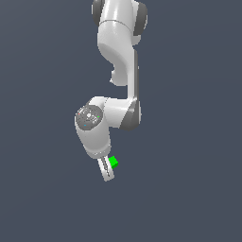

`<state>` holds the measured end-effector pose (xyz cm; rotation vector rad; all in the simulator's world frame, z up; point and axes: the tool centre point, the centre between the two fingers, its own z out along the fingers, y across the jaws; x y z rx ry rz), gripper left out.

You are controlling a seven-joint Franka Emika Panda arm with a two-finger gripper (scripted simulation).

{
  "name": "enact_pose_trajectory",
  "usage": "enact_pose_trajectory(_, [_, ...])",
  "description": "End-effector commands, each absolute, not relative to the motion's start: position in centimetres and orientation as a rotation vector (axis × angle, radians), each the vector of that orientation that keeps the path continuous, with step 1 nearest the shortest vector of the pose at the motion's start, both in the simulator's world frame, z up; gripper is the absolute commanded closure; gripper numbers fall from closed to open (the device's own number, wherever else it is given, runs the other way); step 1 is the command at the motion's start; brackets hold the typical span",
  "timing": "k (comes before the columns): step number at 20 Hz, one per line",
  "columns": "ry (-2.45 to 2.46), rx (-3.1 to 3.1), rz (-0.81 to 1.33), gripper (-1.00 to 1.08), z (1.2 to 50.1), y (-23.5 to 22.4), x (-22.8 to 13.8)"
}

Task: Stack the red cube on top of the green cube.

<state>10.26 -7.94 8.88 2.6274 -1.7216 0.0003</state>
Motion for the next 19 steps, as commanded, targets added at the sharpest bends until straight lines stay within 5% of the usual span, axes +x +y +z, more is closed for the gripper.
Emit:
enact_pose_trajectory(1, [-1.721,2.628,0.001,1.08,7.8,-6.5,9.8])
enact_pose_trajectory(9, [-1.721,2.628,0.0,1.08,6.0,-4.2,9.3])
enact_pose_trajectory(10, [-1.721,2.628,0.0,-0.92,6.0,-4.2,9.3])
enact_pose_trajectory(19, [-1.721,2.628,0.0,-0.92,6.0,-4.2,9.3])
